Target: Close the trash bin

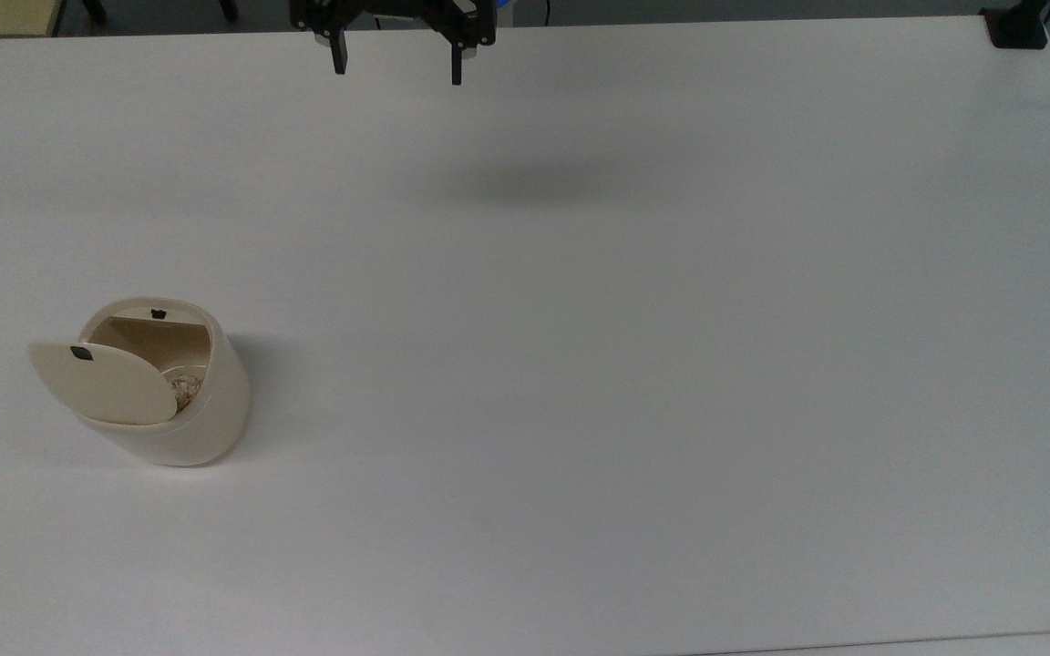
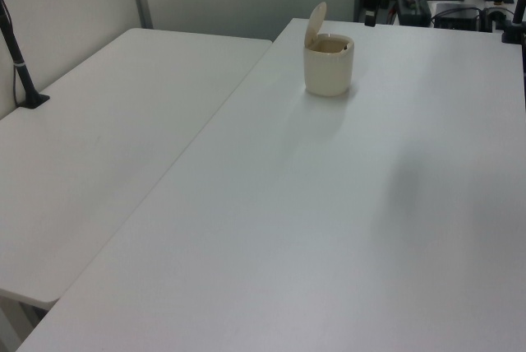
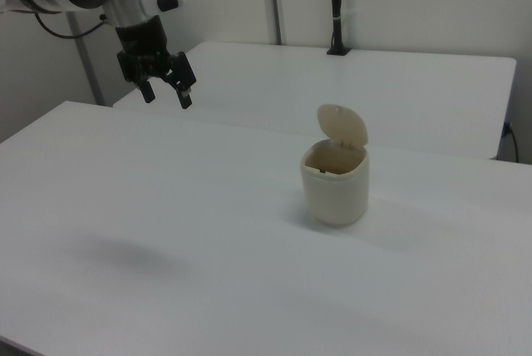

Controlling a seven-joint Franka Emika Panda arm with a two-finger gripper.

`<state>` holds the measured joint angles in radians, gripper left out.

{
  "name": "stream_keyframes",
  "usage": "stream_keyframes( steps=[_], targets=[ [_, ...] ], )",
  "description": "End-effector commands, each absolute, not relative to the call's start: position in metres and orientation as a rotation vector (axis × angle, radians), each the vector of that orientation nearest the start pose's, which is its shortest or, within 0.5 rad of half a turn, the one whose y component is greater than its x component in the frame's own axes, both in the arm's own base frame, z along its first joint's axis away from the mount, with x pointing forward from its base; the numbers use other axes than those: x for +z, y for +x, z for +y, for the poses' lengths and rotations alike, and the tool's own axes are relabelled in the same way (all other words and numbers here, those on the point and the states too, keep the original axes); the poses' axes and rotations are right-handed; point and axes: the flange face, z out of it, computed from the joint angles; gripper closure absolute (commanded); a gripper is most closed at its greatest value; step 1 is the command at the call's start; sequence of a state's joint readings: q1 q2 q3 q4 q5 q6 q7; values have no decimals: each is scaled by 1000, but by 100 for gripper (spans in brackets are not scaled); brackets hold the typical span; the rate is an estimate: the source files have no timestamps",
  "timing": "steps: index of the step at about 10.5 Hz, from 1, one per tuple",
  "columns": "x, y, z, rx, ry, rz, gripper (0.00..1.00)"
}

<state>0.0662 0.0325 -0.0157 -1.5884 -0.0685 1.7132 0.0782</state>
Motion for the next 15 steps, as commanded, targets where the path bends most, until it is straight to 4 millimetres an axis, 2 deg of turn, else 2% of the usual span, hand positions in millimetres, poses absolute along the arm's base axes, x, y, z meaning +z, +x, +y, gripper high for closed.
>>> stream_keyframes(
  steps=[1,8,12,15],
  targets=[
    [613,574,22,-133,-3198,4,0],
    [612,574,23,-134,-3196,60,0],
    [614,575,24,-149,-3168,342,0],
    [613,579,15,-174,-3154,426,0]
  ],
)
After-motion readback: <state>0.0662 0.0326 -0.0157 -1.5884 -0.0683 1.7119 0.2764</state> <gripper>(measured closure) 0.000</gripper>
